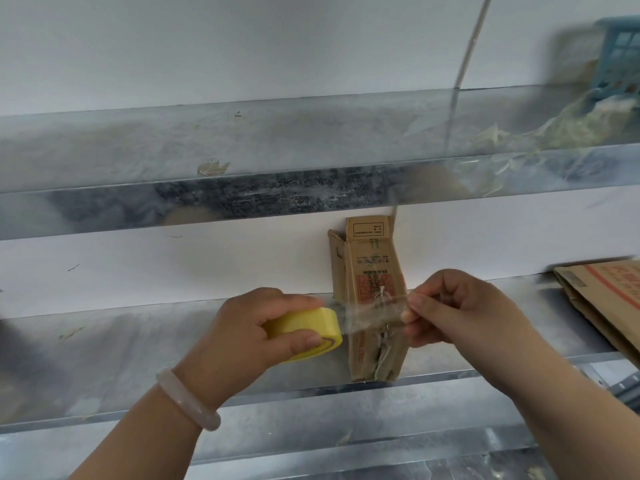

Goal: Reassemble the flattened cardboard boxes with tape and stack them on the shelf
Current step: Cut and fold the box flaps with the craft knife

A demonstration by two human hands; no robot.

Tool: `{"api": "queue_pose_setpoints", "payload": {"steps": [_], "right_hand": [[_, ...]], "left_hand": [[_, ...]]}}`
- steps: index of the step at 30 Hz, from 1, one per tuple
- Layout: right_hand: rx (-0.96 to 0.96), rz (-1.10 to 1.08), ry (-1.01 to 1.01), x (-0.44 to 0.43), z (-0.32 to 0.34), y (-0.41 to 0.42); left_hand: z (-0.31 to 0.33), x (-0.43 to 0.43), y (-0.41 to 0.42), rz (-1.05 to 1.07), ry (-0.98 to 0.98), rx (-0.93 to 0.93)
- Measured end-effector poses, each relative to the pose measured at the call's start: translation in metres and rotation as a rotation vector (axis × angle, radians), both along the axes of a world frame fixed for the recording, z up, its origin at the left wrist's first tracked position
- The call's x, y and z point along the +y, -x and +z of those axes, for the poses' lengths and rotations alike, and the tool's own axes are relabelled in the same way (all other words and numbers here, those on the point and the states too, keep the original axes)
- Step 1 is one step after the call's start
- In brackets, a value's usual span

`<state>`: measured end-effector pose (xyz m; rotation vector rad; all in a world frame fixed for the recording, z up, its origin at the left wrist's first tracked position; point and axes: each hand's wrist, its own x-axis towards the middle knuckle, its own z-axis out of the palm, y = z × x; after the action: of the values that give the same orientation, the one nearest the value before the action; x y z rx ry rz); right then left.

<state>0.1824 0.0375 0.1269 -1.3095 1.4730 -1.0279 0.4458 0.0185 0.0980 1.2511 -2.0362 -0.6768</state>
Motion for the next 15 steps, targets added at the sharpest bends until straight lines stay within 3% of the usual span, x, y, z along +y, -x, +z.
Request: {"api": "queue_pose_setpoints", "payload": {"steps": [4, 11, 15], "right_hand": [[-0.005, -0.064, -0.018, 0.003, -0.013, 0.022], [-0.171, -0.130, -0.127, -0.007, -0.037, 0.034], [-0.205, -0.125, -0.168, -0.010, -0.053, 0.034]], "left_hand": [[0.000, -0.009, 0.017, 0.003, 0.087, -0.434], [-0.008, -0.023, 0.030, -0.033, 0.182, -0.486], [-0.019, -0.026, 0.030, -0.053, 0.126, -0.495]]}}
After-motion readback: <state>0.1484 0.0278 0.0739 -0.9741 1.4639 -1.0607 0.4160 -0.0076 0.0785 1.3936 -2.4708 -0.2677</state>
